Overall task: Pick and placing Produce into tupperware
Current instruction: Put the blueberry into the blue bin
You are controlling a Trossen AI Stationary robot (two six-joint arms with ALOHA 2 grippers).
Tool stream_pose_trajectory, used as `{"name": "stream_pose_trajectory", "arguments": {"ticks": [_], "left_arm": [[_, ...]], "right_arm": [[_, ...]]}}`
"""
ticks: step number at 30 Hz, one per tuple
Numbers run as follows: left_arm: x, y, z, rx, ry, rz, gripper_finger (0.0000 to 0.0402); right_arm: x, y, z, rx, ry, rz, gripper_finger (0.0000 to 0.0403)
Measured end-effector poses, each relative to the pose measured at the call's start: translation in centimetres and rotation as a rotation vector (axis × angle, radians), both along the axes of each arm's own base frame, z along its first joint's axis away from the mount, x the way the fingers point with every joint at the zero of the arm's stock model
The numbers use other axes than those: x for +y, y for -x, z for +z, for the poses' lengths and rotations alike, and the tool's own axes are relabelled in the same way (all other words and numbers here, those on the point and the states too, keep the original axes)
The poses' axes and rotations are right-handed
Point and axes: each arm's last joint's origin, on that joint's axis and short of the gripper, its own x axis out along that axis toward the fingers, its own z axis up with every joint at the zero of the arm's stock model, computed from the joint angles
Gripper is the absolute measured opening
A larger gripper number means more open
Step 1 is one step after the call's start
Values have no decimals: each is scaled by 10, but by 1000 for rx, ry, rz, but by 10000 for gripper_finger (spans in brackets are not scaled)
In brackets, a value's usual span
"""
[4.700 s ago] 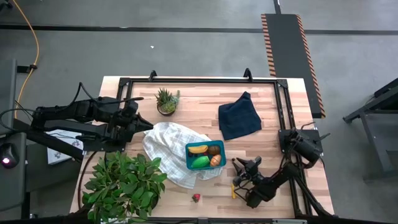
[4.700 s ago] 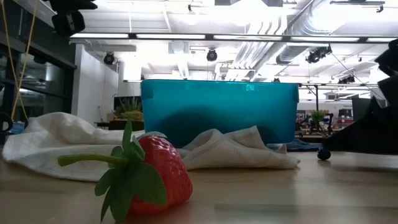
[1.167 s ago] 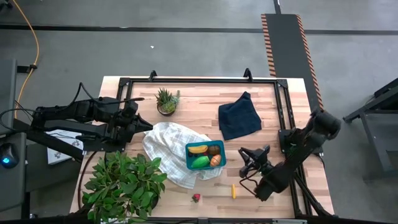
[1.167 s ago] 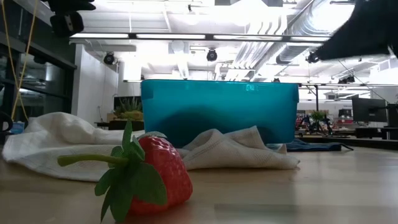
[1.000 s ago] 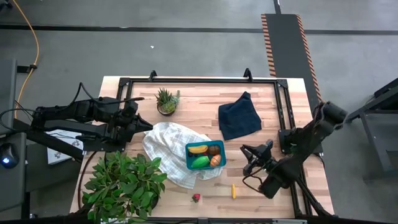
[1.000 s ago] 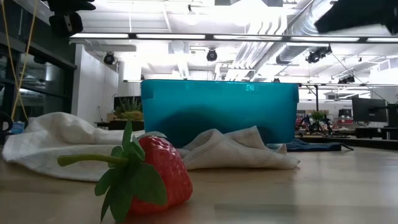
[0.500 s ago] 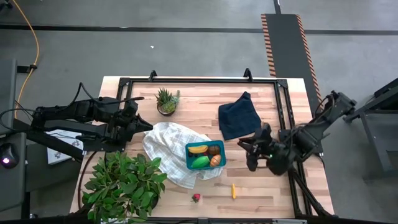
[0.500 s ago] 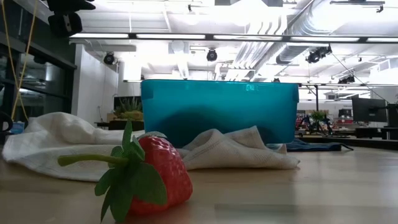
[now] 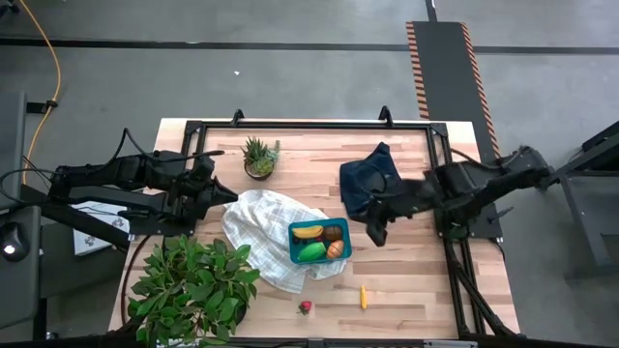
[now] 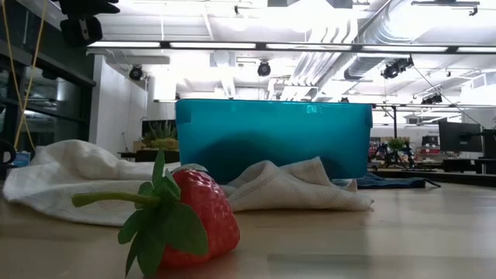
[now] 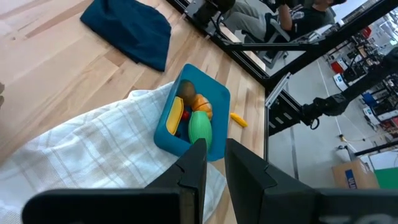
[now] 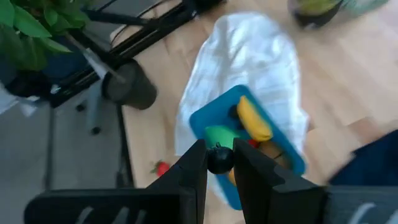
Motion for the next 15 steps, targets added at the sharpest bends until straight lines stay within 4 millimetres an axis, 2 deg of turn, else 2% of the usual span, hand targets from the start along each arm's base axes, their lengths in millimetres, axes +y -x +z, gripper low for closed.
{"name": "stream_pose_trajectory", "arguments": {"ticks": [6, 15], "left_arm": [[0, 0, 0, 0, -6, -1, 46], [0, 0, -1, 6, -6, -8, 46]], "right_arm": [[-12, -39, -6, 96, -100, 109, 55], [-29, -88, 5, 286, 19, 195, 55]]}}
